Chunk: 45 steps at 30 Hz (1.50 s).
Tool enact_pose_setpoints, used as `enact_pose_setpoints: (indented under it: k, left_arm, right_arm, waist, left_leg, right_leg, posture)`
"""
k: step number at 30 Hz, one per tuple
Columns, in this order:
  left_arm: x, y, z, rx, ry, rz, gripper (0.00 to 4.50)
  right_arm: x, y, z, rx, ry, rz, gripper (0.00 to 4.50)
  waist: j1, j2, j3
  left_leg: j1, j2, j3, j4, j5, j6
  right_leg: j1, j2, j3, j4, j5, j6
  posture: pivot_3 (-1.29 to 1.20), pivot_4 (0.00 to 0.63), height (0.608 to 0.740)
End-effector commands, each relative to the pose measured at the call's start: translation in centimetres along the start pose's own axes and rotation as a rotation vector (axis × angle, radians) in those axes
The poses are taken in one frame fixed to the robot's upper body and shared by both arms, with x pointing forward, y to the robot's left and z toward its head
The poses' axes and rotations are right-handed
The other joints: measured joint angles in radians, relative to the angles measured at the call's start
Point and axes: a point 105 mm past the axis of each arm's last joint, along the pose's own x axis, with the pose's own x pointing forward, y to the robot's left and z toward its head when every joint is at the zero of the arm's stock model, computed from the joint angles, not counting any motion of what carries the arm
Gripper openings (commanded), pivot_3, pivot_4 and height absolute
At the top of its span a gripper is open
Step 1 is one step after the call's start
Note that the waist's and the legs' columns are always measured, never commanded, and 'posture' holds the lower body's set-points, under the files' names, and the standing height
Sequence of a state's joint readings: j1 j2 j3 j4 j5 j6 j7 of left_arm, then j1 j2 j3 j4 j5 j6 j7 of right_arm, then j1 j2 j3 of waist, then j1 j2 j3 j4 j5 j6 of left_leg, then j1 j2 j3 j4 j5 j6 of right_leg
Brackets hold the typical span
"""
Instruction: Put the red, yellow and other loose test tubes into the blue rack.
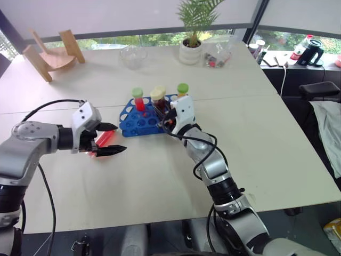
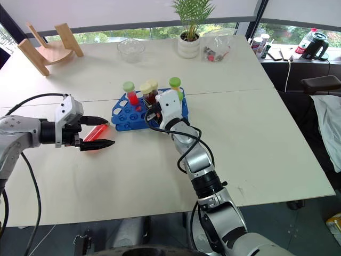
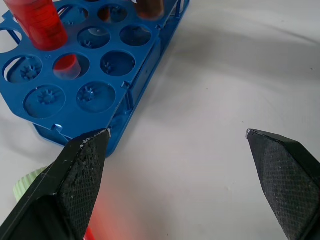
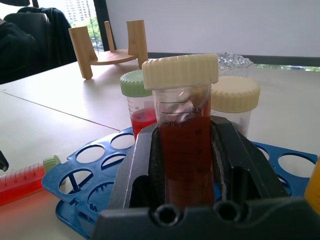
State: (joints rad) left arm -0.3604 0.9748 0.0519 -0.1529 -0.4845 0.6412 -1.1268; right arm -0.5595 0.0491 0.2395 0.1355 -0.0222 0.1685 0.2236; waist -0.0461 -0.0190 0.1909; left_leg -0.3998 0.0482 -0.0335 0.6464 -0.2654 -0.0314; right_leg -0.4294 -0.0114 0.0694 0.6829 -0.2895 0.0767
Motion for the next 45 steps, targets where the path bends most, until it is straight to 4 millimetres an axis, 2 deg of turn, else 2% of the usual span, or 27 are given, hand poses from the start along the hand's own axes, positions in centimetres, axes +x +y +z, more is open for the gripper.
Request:
enact_pose_setpoints:
  k: [1,2,9,10,14,18,20,21,23,27,29,34,39,45]
  left_arm:
    - [-0.3,0.1,0.6,0.038,-0.016,0.019,4.5]
    - [-0.4,0.1,0.6,0.037,-0.017,0.021,4.5]
    - [-1.3,1.1,1.1,0.032,-0.04,0.071,4.5]
    - [-1.6,1.5,1.3,0.033,-0.043,0.094,4.5]
    - [-2.7,4.1,1.8,0.021,0.045,0.243,4.5]
    - [-4.7,6.4,5.0,-0.015,-0.004,0.294,4.5]
    - [-4.8,6.9,4.3,-0.096,0.122,0.302,4.5]
    - [-5.0,7.0,3.3,-0.107,0.235,0.306,4.5]
    - [-5.4,6.9,1.6,-0.117,0.404,0.306,4.5]
    - [-3.7,5.8,1.4,-0.216,0.474,0.193,4.5]
    - [-3.3,6.1,1.0,-0.23,0.529,0.187,4.5]
    - [-2.6,7.3,-0.1,-0.285,0.667,0.215,4.5]
    - [-1.8,7.7,-1.1,-0.321,0.731,0.202,4.5]
    - [0.8,8.0,-1.8,-0.417,0.728,0.177,4.5]
  right_arm:
    - [0.2,0.0,0.5,-0.009,-0.023,-0.01,0.86]
    - [0.2,0.0,0.5,-0.009,-0.023,-0.01,0.86]
    - [-0.7,0.8,1.3,-0.021,-0.045,0.024,4.32]
    - [-0.9,0.9,1.7,-0.029,-0.056,0.034,4.43]
    - [-2.5,1.8,4.8,-0.065,-0.147,0.136,4.43]
    - [-5.4,2.8,9.4,-0.006,-0.226,0.371,4.43]
    - [-6.9,2.8,10.0,0.18,-0.162,0.499,4.43]
    - [-7.6,2.7,10.4,0.247,-0.139,0.558,4.43]
    - [-8.9,2.6,10.7,0.308,-0.086,0.662,4.43]
    - [-11.4,2.3,10.1,0.297,0.047,0.836,4.43]
    - [-12.2,2.6,9.5,0.264,0.106,0.898,4.43]
    - [-13.9,3.1,6.5,0.158,0.253,0.962,4.43]
    - [-13.3,3.9,6.2,0.162,0.221,0.943,4.43]
    - [-12.4,3.9,5.9,0.176,0.18,0.873,4.43]
  waist:
    - [0.0,0.0,0.0]
    - [0.0,0.0,0.0]
    - [0.0,0.0,0.0]
    - [0.0,0.0,0.0]
    - [0.003,0.0,0.0]
    - [0.004,0.0,0.0]
    - [0.003,0.0,0.0]
    - [0.001,0.0,0.0]
    - [-0.002,0.001,0.001]
    - [0.003,0.001,0.002]
    - [0.007,0.001,0.002]
    - [0.001,0.001,0.001]
    - [-0.004,0.001,0.001]
    - [0.007,0.0,0.001]
  left_leg:
    - [0.0,0.0,0.0,0.0,0.0,0.0]
    - [0.0,0.0,0.0,0.0,0.0,0.0]
    - [0.0,0.0,0.0,0.0,0.0,0.0]
    - [0.0,0.0,0.0,0.0,0.0,0.0]
    - [-0.001,0.0,-0.001,0.0,0.0,0.0]
    - [-0.003,0.0,-0.003,0.002,0.0,0.0]
    - [-0.003,0.0,-0.003,0.002,0.0,0.0]
    - [-0.003,0.0,-0.003,0.002,0.0,0.0]
    - [-0.001,0.0,-0.003,0.001,0.0,0.001]
    - [0.0,0.0,-0.002,-0.001,-0.001,0.002]
    - [-0.001,0.0,-0.003,0.001,-0.001,0.002]
    - [-0.003,-0.001,-0.003,0.002,-0.003,0.005]
    - [-0.003,0.0,-0.003,0.002,-0.004,0.007]
    - [-0.006,-0.001,-0.003,0.004,-0.004,0.007]
  right_leg:
    - [0.0,0.0,0.0,0.0,0.0,0.0]
    - [0.0,0.0,0.0,0.0,0.0,0.0]
    - [0.0,0.0,0.0,0.0,0.0,0.0]
    - [0.0,0.0,0.0,0.0,0.0,0.0]
    - [0.0,0.0,-0.001,0.0,0.0,0.0]
    - [0.0,0.0,-0.003,0.0,0.0,0.0]
    - [0.0,0.0,-0.003,0.0,0.0,0.0]
    - [0.0,0.0,-0.003,0.0,0.0,0.0]
    - [0.001,0.0,-0.002,0.0,0.0,0.0]
    - [0.001,0.002,-0.002,0.0,-0.001,-0.001]
    - [0.001,0.001,-0.003,0.0,-0.001,-0.001]
    - [0.0,0.001,-0.003,-0.001,-0.001,0.0]
    - [-0.001,0.002,-0.002,-0.001,-0.002,0.0]
    - [-0.002,0.001,-0.003,-0.001,-0.002,0.0]
  posture:
    - [0.0,0.15,0.74]
    - [0.0,0.15,0.74]
    - [0.0,0.15,0.74]
    - [0.0,0.15,0.74]
    - [0.0,0.15,0.74]
    - [0.0,0.15,0.74]
    - [0.0,0.15,0.74]
    - [0.0,0.15,0.74]
    - [0.0,0.15,0.74]
    - [0.0,0.15,0.74]
    - [0.0,0.15,0.74]
    - [0.0,0.15,0.74]
    - [0.0,0.15,0.74]
    - [0.0,0.15,0.74]
